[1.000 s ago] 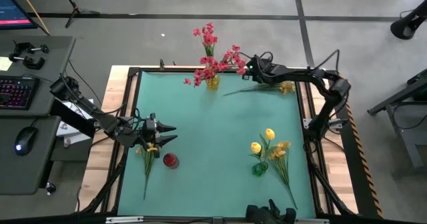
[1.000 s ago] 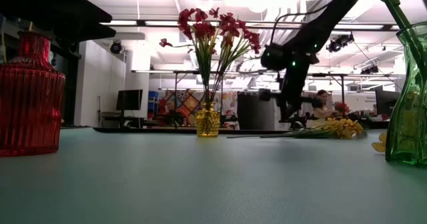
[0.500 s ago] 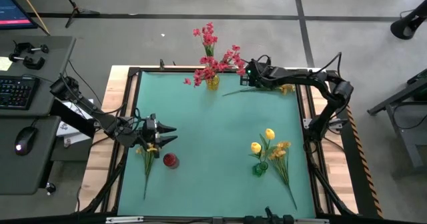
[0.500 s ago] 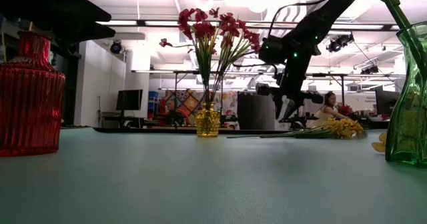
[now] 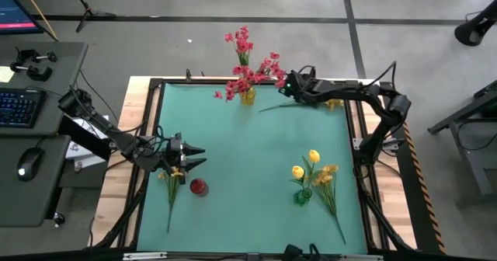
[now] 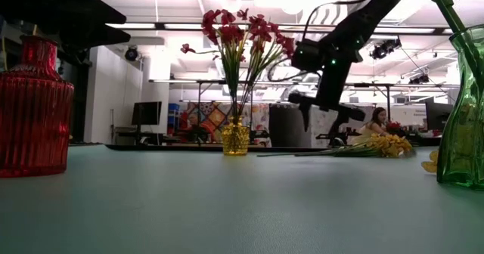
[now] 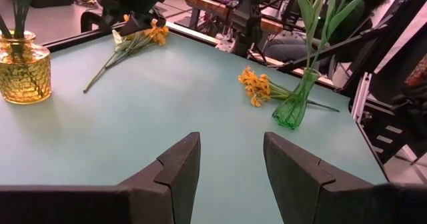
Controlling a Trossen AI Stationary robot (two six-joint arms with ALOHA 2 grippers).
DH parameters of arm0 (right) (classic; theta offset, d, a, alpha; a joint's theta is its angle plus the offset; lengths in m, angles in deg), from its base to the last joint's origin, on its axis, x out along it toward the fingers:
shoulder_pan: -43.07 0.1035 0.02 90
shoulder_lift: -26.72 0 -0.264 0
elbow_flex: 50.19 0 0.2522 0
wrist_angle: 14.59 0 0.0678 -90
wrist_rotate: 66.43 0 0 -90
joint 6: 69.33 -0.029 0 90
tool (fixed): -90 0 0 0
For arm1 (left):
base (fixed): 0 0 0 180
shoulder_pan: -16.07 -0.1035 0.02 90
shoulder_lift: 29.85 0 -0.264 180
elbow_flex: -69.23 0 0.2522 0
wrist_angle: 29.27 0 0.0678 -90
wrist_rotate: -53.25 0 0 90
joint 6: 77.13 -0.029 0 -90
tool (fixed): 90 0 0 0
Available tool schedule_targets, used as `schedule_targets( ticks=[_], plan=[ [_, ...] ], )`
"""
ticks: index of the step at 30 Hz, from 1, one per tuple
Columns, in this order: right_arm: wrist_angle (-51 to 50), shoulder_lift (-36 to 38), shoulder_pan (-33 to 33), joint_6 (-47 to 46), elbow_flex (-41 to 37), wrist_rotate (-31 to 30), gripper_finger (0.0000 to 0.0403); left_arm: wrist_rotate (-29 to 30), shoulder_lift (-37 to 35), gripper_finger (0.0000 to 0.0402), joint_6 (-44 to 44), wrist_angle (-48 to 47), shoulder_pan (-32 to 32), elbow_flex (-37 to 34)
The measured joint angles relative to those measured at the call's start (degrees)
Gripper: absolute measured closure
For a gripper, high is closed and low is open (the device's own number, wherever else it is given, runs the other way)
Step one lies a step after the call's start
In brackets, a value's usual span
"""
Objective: Sort flowers into vase by color
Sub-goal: Put the yellow tulip into the green vase
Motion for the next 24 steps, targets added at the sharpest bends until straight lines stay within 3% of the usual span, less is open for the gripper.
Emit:
schedule_targets(
  ticks=[7, 15, 24],
  plan=[
    [0.61, -0.75, 1.65, -10.86, 0.02, -6.48, 0.0146, -0.01, 0.00, 0.0250, 0.00, 0.00, 0.02, 0.00],
    [1.76, -5.39, 0.30, -18.38, 0.00, -2.63, 0.0146, -0.01, 0.00, 0.0250, -0.02, -0.02, 0.00, 0.00],
    [3.58, -7.15, -0.78, -20.61, 0.02, -1.47, 0.0146, -0.01, 0.01, 0.0250, -0.04, -0.06, 0.00, 0.00]
  ],
)
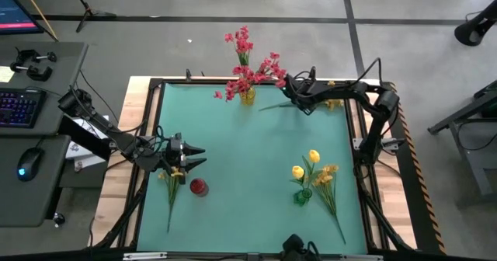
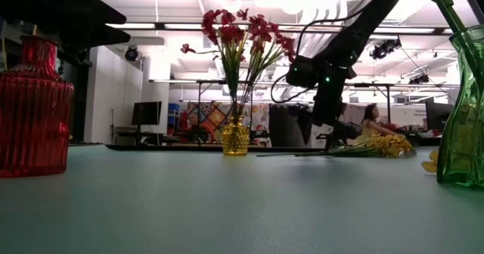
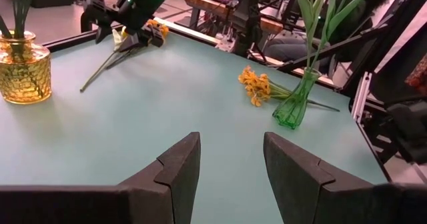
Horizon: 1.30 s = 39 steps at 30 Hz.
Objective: Sort flowers into vase by color
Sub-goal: Put the yellow tulip into the green vase
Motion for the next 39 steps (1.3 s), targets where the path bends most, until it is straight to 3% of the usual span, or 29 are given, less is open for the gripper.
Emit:
schedule_targets(
  ticks=[8, 17, 39],
  plan=[
    [-0.63, -0.02, -0.55, -0.43, 0.00, -0.79, 0.0146, 0.00, -0.01, 0.0250, -0.02, -0.01, 0.02, 0.00],
    [-0.60, -0.02, -0.74, 8.26, -0.01, -0.33, 0.0146, -0.02, -0.01, 0.0250, -0.04, -0.31, 0.00, 0.00],
    [-1.71, -0.04, -1.67, 2.85, 0.00, -0.93, 0.0146, -0.12, 0.00, 0.0250, -0.06, -0.52, 0.00, 0.00]
  ],
)
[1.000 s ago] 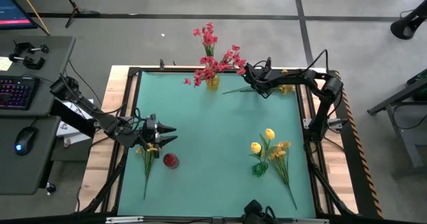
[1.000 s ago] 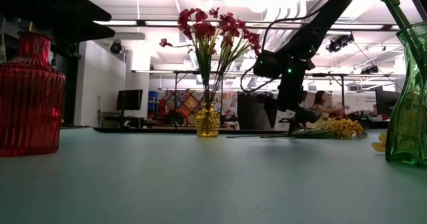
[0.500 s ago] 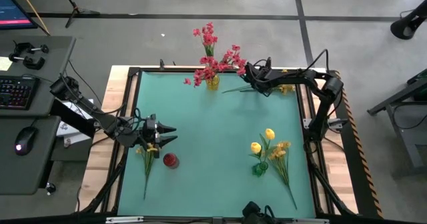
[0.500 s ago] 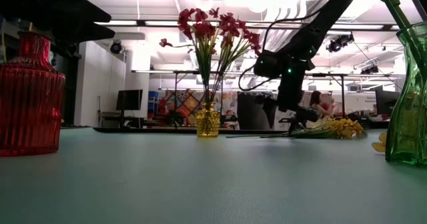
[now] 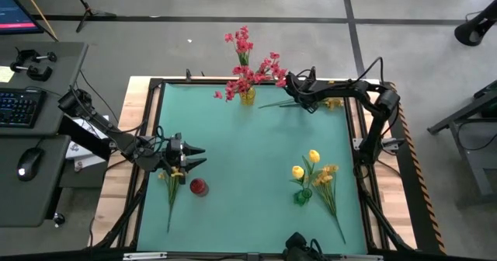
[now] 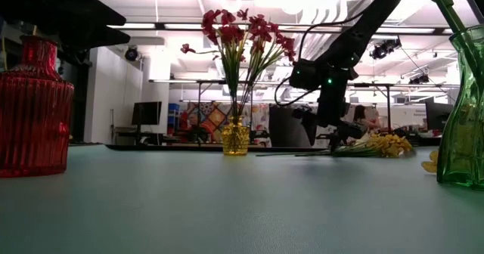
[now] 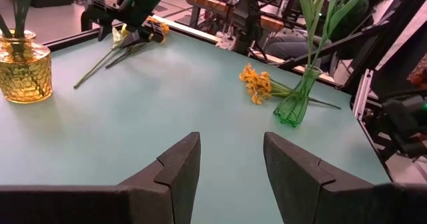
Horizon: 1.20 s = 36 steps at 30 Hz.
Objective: Sort flowers into vase by color
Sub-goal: Put the yellow tulip into the green vase
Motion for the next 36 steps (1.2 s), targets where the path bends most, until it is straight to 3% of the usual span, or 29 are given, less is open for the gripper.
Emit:
schedule_targets(
  ticks=[13, 17, 24, 31, 36],
  plan=[
    [-0.02, -4.37, -0.90, -3.25, 0.37, -0.21, 0.0159, -2.04, -0.02, 0.0250, 0.02, -0.50, 0.02, 0.00],
    [-1.61, -4.76, -0.88, -3.60, 0.36, -0.86, 0.0218, -1.48, -0.01, 0.0250, 0.02, -0.87, 0.02, 0.00],
    [-3.40, -4.80, -0.64, -0.30, 0.07, -1.82, 0.0387, -0.80, -0.02, 0.0250, 0.11, -1.12, 0.00, 0.00],
    [-3.61, -1.97, 0.44, 4.32, -0.27, -4.05, 0.0394, -0.88, -0.02, 0.0250, 0.13, -1.15, 0.02, 0.00],
    [-3.19, 4.45, 0.96, 12.32, -0.24, -7.13, 0.0398, -0.89, 0.00, 0.0250, 0.13, -1.15, 0.02, 0.00]
  ],
)
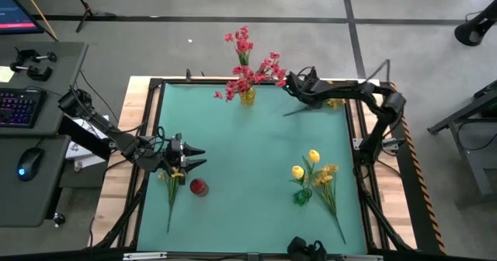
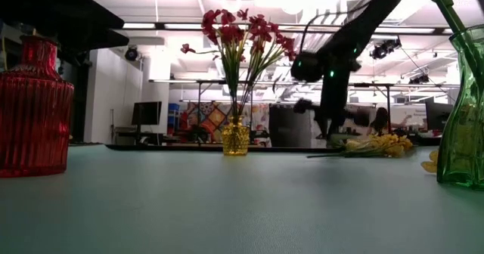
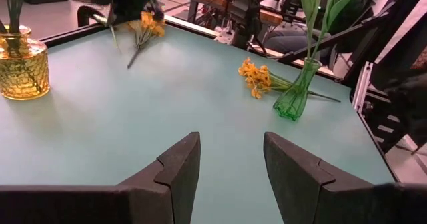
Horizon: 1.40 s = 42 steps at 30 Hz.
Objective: Sort flowers into vase by color
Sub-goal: Put the yellow tulip into the green vase
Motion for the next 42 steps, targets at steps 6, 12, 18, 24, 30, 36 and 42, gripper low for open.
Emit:
schedule_targets(
  ticks=[6, 12, 18, 24, 30, 36, 42],
  plan=[
    [-0.25, 9.01, 2.11, 10.51, 0.13, -3.13, 0.0403, 0.09, 0.00, 0.0250, 0.00, 0.13, 0.00, 0.00],
    [-4.69, 18.83, 5.22, 19.06, 0.14, -4.93, 0.0403, 0.15, -0.02, 0.0250, 0.02, 0.49, -0.02, 0.00],
    [-11.77, 25.98, 10.66, 20.08, 0.15, -6.05, 0.0403, 0.15, -0.02, 0.0250, -0.02, 1.72, 0.00, 0.00],
    [-17.93, 31.53, 18.09, 18.94, 0.15, -11.02, 0.0403, 0.17, -0.02, 0.0250, -0.02, 1.79, 0.00, 0.00],
    [-17.65, 38.25, 23.42, 23.70, 0.15, -16.05, 0.0403, 1.40, -0.02, 0.0250, -0.05, 1.76, 0.00, 0.00],
    [-13.80, 44.66, 29.99, 30.87, 0.17, -21.77, 0.0403, 1.92, -0.02, 0.0250, -0.05, 1.77, 0.00, 0.00],
    [-5.62, 49.08, 39.04, 45.63, 0.24, -25.51, 0.0403, 2.99, -0.02, 0.0250, -0.09, 1.77, -0.02, 0.00]
  ],
)
